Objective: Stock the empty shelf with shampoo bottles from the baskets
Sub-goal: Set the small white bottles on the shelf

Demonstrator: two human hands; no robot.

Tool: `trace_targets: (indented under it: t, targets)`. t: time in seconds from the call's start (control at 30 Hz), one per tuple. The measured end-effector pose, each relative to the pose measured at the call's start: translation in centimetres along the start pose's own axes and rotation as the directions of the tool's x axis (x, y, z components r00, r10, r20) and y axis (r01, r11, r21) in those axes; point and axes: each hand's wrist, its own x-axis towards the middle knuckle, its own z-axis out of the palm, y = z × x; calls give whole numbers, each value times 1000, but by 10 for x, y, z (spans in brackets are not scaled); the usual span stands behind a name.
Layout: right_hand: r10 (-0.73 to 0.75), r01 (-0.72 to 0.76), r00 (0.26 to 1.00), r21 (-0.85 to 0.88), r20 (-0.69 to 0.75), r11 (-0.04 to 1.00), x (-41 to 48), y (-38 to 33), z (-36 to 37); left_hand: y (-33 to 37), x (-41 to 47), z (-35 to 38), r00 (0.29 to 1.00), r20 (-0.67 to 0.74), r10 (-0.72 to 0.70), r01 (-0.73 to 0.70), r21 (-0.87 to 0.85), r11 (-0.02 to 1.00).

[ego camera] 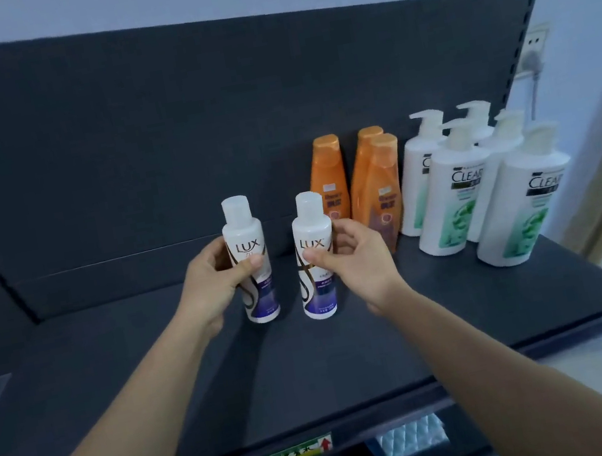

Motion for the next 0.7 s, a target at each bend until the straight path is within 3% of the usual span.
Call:
trace_targets:
  t: [0.23,0.7]
  targets:
    - [-41,41,999,-75,-2,996,45,16,26,-15,38,-7,999,-32,11,-7,144,990]
    - [-17,3,996,-164,-85,986,104,50,57,-39,94,-21,997,24,77,-81,266,961]
